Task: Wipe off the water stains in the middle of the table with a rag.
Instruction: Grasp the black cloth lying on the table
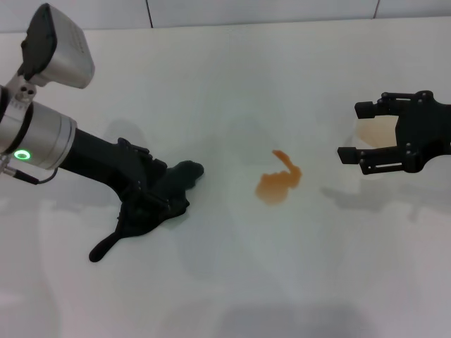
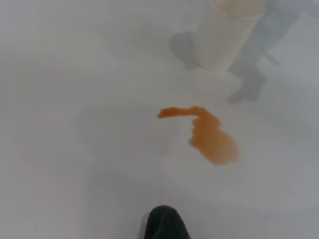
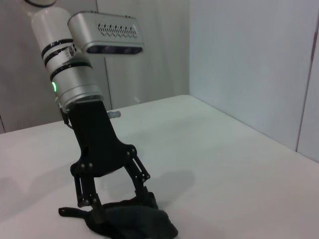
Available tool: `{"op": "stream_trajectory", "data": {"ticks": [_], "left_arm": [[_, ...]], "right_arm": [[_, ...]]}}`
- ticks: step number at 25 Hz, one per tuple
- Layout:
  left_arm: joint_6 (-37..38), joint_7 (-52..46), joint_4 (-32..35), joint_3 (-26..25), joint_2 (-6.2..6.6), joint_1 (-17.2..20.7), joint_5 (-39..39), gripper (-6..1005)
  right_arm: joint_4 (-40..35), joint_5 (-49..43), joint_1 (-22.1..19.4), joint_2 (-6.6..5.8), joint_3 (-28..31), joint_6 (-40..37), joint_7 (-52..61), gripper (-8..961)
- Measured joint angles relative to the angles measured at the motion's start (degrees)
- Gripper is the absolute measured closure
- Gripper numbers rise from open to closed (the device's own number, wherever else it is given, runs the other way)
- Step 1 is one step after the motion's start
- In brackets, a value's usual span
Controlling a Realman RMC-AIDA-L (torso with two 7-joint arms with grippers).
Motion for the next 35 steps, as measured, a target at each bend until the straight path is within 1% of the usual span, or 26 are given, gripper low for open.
{"op": "stream_trajectory", "data": {"ticks": [4,14,18,26,35], "left_arm": [[0.18,-1.02,0.06,-0.03,0.15,0.50,0.24,221],[-1.49,-1.77,0.18,-0.04,1.00,1.66,1.22,224],[-1.73,-1.80,0.09,0.01,0.79,1.61,2.86,225],[-2.47,-1.92,0.08,-0.10,0.68,1.52,3.00,228],[-4.63,-1.50,-1.20,0.48,0.13,0.79,3.15,231]], "right_arm": [[0.53,0.08,-0.08,0.00,0.02,0.00,-0.14,123],[1.44,1.00,-0.09,0.00,0.01,0.00,-0.49,123],[1.80,1.44,-0.09,0.00,0.00,0.00,-0.54,123],[2.15,1.58,-0.09,0.00,0.00,0.00,-0.61,124],[2.15,2.04,-0.09,0.00,0.00,-0.08,-0.66,124]]}}
